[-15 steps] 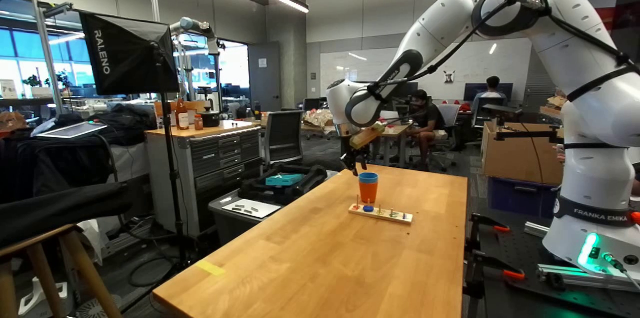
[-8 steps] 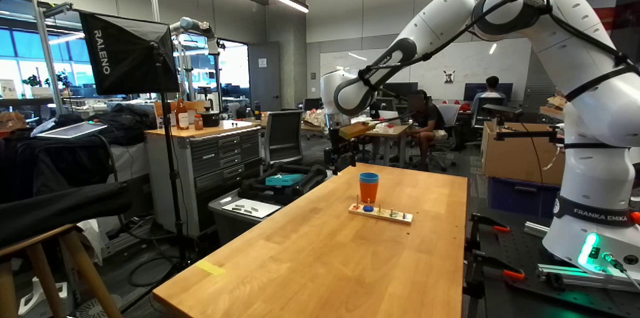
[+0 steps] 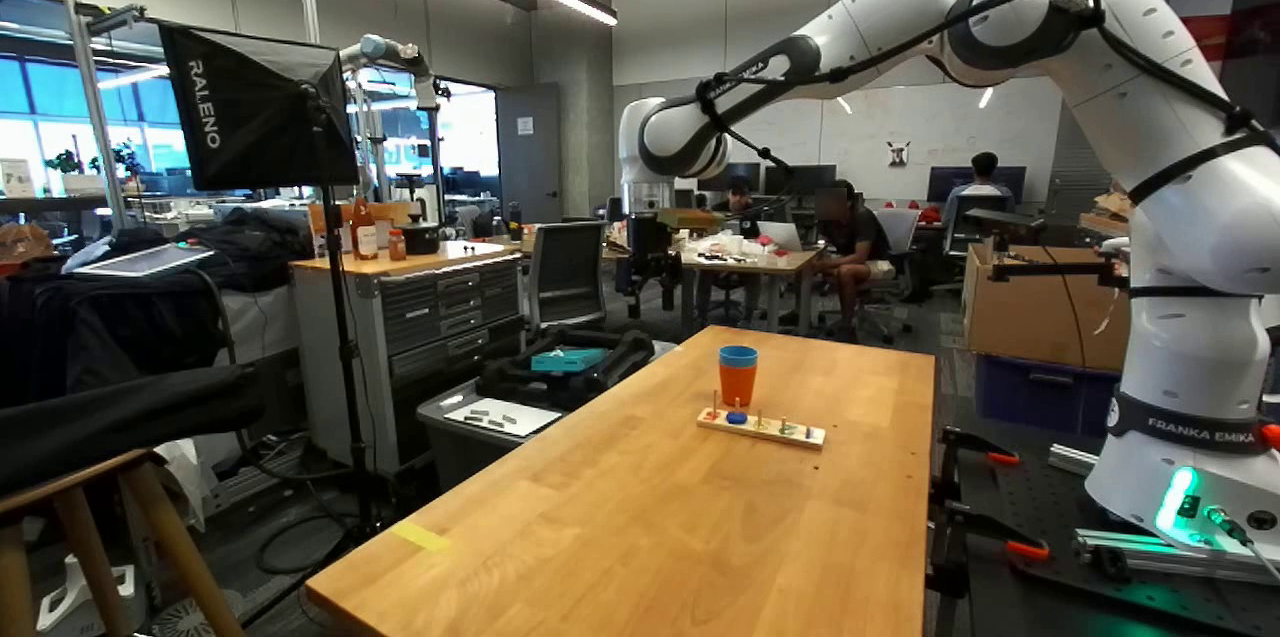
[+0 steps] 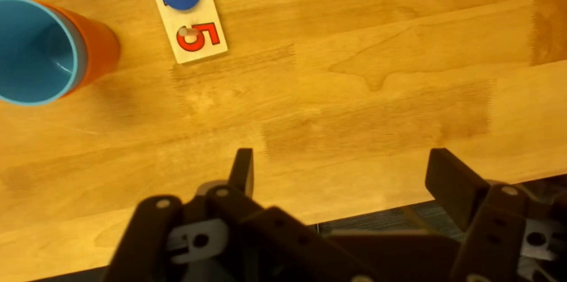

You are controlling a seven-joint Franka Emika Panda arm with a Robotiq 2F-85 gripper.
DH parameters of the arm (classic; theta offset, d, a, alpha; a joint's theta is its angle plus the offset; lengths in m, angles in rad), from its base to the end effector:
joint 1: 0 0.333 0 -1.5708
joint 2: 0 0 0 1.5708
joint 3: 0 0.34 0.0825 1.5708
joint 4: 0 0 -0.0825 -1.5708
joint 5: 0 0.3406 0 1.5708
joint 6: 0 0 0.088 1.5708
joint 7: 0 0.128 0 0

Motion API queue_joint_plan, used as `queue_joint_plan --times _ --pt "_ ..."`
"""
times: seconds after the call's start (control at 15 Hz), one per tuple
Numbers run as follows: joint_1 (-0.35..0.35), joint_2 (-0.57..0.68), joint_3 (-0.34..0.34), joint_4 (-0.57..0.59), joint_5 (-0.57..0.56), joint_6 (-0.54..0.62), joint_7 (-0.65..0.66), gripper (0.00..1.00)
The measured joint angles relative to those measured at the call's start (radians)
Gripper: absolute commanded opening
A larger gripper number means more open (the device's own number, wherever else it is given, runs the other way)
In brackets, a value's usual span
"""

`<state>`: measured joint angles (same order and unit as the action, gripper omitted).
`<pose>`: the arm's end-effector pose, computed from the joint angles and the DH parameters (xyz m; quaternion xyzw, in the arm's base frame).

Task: Put the blue cup inside the orange cup

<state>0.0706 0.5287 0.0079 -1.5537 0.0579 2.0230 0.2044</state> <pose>0.6581 0.0554 0.3573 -0.9962 0.0767 0.0333 0.0232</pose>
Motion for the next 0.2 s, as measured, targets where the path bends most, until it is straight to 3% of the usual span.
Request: queue_joint_plan --times 0.2 --pt "0.0 0.006 0.0 0.019 0.0 -0.014 -0.018 1.0"
